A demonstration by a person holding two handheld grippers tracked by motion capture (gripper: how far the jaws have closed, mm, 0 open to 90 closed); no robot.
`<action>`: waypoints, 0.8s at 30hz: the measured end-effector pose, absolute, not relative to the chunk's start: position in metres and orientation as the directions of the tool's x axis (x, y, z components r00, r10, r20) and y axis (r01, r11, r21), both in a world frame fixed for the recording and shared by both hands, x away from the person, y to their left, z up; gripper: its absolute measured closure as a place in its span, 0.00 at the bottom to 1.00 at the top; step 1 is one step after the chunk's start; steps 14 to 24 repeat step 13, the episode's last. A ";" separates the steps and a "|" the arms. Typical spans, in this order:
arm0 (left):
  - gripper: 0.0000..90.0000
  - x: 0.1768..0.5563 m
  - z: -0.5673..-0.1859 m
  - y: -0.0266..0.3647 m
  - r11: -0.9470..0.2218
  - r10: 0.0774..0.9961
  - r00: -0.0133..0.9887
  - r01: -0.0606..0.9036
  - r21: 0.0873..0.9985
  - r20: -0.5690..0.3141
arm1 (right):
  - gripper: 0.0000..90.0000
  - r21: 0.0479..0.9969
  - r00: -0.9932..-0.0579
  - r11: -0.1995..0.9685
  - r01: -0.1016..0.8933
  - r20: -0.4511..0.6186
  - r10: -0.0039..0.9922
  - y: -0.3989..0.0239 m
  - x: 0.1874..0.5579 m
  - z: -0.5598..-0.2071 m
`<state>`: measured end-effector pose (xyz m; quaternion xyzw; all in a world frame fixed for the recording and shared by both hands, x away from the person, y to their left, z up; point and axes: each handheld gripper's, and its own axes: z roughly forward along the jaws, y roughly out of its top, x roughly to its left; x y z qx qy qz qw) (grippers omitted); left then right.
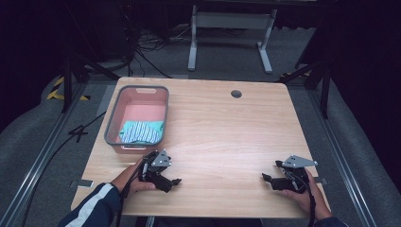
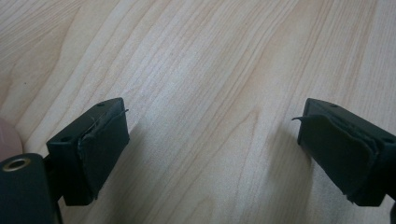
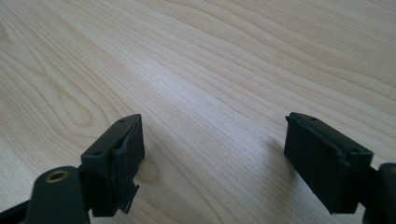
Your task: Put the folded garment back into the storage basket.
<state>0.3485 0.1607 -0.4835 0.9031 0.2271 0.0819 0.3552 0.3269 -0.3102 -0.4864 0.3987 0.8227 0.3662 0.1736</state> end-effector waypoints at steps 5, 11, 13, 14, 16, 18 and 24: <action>0.09 0.349 -0.484 0.160 -0.646 0.466 0.885 0.352 0.677 -0.015 | 0.23 0.741 -0.622 0.414 0.529 0.006 0.783 -0.310 0.327 -0.486; 0.09 0.349 -0.484 0.160 -0.646 0.466 0.884 0.352 0.677 -0.015 | 0.22 0.740 -0.622 0.414 0.530 0.007 0.783 -0.310 0.327 -0.486; 0.09 0.349 -0.484 0.160 -0.646 0.466 0.884 0.352 0.677 -0.015 | 0.22 0.740 -0.622 0.414 0.530 0.007 0.783 -0.310 0.327 -0.486; 0.09 0.349 -0.484 0.160 -0.646 0.466 0.884 0.352 0.677 -0.015 | 0.22 0.740 -0.622 0.414 0.530 0.007 0.783 -0.310 0.327 -0.486; 0.09 0.349 -0.484 0.160 -0.646 0.466 0.884 0.352 0.677 -0.015 | 0.22 0.740 -0.622 0.414 0.530 0.007 0.783 -0.310 0.327 -0.486; 0.09 0.349 -0.484 0.160 -0.646 0.466 0.884 0.352 0.677 -0.015 | 0.22 0.740 -0.622 0.414 0.530 0.007 0.783 -0.310 0.327 -0.486; 0.09 0.349 -0.484 0.160 -0.646 0.466 0.884 0.352 0.677 -0.015 | 0.22 0.740 -0.622 0.414 0.530 0.007 0.783 -0.310 0.327 -0.486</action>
